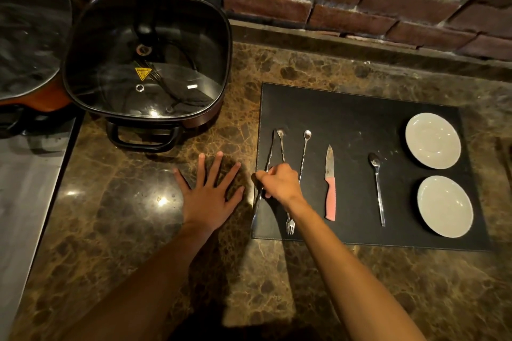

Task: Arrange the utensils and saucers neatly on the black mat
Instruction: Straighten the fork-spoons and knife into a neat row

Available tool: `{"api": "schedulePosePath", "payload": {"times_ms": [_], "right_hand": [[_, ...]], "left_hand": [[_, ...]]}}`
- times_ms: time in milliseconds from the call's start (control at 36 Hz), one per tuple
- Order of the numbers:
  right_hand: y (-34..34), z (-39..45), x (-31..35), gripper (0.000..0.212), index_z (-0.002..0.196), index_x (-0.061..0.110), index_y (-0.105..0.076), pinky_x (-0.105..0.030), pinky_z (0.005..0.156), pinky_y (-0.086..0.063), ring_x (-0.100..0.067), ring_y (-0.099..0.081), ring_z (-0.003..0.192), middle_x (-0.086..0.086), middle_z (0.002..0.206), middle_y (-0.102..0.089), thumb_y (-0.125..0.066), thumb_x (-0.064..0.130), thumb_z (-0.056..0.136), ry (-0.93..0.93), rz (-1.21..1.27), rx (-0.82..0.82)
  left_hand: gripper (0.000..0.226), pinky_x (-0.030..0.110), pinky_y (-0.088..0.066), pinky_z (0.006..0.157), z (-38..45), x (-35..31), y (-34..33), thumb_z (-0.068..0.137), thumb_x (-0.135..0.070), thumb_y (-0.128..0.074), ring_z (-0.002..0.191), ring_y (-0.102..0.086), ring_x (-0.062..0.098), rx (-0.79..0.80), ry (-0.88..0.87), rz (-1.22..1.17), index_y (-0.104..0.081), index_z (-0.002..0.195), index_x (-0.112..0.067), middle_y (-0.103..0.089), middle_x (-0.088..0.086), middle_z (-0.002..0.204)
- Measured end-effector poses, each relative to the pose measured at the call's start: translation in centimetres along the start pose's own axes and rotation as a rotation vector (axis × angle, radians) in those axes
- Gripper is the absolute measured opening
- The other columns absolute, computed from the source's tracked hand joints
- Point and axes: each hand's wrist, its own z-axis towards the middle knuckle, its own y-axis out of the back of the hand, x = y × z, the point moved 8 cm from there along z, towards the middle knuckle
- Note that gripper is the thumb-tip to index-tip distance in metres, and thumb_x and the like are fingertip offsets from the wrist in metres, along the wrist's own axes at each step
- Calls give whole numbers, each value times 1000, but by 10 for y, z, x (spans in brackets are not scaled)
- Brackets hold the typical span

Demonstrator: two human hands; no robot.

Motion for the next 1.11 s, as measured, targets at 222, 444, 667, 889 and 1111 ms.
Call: {"api": "schedulePosePath", "payload": {"times_ms": [222,444,667,889,1111], "right_hand": [[8,-2,0,9,77,19,-58,-18,46,-45,-8,-56,38,1,55,-65,-67,20,78,62,158,14],[14,2,-9,8,79,15,-69,-23,58,-51,-1,-58,43,1,53,-68,-71,12,86,57,163,45],[20,1,-8,29,55,17,-66,-21,64,-53,-2,-62,52,2,49,-66,-73,13,83,102,19,-51],[4,-10,-2,21,68,8,-62,-36,65,-59,-22,-68,59,-14,65,-68,-66,16,87,183,-120,-72],[21,-16,3,19,88,8,-65,-40,74,-57,-27,-69,78,-13,81,-71,-65,26,92,219,-164,-177]], "left_hand": [[63,82,-2,112,0,1,0,99,-72,-12,159,-4,34,4,4,14,-13,158,-53,-12,-3,173],[62,82,-4,111,1,0,0,99,-72,-13,160,-2,34,10,12,3,-10,158,-54,-8,-5,173],[61,82,-3,111,1,1,0,99,-72,-13,160,-3,34,4,9,-7,-8,157,-55,-7,-4,173],[61,82,-3,111,1,1,0,98,-73,-10,160,-2,34,-4,7,-12,-3,156,-55,-6,-5,173],[62,82,-4,112,1,2,-2,98,-73,-13,160,0,33,-12,8,-20,-2,157,-56,-2,-7,173]]}}
